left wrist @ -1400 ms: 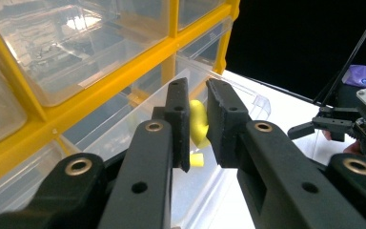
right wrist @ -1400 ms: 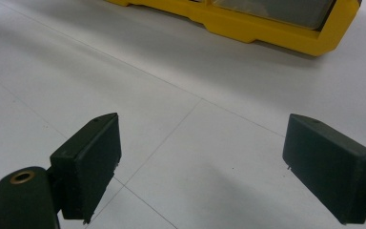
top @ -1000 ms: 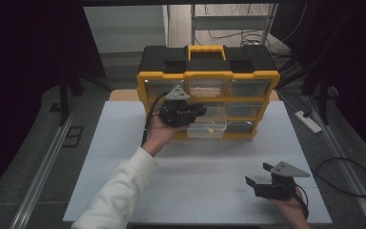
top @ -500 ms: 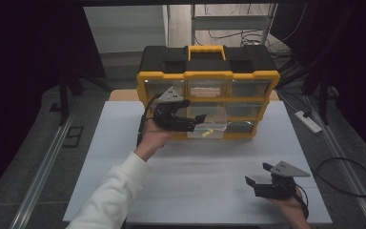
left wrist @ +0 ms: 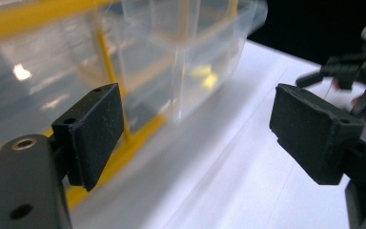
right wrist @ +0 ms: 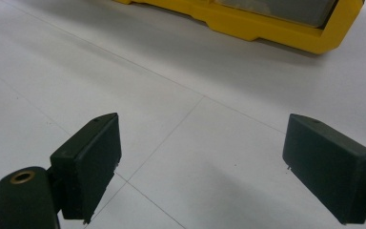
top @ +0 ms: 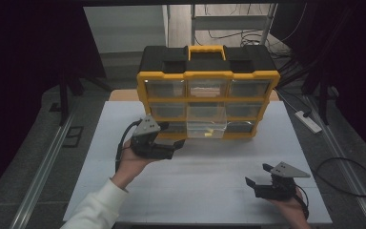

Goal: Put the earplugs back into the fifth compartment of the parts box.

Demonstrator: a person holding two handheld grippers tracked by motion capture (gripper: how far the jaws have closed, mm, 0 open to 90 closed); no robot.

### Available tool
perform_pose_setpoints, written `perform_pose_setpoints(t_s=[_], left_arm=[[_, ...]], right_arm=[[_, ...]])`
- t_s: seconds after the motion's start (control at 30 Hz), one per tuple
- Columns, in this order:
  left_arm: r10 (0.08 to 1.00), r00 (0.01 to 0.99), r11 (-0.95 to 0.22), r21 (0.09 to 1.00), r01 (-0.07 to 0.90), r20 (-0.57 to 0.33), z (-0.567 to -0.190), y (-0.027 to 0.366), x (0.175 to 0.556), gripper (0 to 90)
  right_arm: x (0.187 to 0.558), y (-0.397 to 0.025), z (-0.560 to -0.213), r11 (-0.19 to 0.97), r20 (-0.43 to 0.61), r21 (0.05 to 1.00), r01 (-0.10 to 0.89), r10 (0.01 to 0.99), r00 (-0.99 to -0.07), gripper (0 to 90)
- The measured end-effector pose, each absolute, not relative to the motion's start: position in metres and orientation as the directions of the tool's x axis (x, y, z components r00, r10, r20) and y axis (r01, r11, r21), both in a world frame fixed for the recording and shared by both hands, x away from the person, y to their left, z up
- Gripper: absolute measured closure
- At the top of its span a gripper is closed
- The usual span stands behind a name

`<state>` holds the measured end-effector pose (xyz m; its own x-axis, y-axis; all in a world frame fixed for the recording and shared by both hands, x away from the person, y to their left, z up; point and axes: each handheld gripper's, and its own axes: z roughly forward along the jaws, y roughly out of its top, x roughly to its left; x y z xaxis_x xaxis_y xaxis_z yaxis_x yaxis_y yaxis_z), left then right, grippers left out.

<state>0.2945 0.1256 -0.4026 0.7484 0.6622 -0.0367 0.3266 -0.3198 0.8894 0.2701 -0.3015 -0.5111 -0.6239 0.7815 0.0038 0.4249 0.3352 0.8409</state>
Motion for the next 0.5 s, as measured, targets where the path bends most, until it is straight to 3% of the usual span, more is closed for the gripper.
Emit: perform_pose_setpoints(t_s=[0.2,0.5], left_arm=[[0.687,0.726,-0.352,0.867,0.353,-0.017,-0.430,0.149,0.277,17.9],[0.730,0.681,-0.335,0.840,0.427,-0.056,-0.476,0.178,0.262,17.8]], right_arm=[[0.269,-0.300,-0.511,0.340,0.001,0.844,0.415,0.773,-0.634,13.3],[0.268,-0.301,-0.512,0.337,0.006,0.845,0.414,0.769,-0.639,13.3]])
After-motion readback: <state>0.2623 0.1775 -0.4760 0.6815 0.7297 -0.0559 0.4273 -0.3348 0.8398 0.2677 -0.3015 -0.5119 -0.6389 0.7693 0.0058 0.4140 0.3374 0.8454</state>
